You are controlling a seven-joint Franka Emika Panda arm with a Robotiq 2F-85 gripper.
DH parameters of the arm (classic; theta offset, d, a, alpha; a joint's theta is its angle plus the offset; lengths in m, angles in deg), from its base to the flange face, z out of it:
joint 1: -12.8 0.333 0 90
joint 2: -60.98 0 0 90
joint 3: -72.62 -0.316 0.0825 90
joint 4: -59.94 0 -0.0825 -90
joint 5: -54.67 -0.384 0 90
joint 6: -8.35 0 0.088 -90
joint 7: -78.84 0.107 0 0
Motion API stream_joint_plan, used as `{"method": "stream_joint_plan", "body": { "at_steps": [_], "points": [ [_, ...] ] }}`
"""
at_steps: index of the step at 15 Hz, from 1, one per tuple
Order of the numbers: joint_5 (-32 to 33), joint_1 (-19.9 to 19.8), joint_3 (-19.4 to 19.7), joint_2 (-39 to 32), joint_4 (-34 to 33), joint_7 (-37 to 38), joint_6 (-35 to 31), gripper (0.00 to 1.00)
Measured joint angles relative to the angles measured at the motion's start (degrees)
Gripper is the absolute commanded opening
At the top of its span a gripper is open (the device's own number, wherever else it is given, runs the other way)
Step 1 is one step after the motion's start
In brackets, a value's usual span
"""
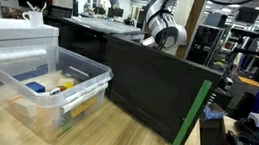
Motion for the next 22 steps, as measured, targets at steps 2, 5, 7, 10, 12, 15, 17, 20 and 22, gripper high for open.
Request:
{"method": "stream_joint_plan", "body": {
  "at_steps": [2, 5, 7, 10, 12, 15, 17, 20, 22],
  "points": [
    [0.0, 0.03, -0.05, -0.03, 0.0, 0.0, -0.16, 0.3],
    [0.0, -0.02, 0.06, -0.28, 0.0, 0.0, -0.22, 0.09],
    [0.0, -0.03, 0.14, -0.53, 0.0, 0.0, -0.23, 0.01],
    [0.0, -0.06, 0.33, -0.9, -0.01, 0.0, -0.25, 0.0],
    [0.0, -0.06, 0.4, -1.17, -0.01, 0.0, -0.3, 0.0],
    [0.0, 0.11, 0.39, -1.22, -0.01, -0.02, -0.37, 0.0],
    [0.0, 0.27, 0.35, -1.21, 0.06, -0.19, -0.37, 0.0],
    [0.0, 0.97, 0.35, -0.92, 1.26, -2.78, -0.37, 0.0],
    [-0.05, 1.59, 0.35, -0.19, 3.03, -5.59, -0.35, 0.0]
  ]
}}
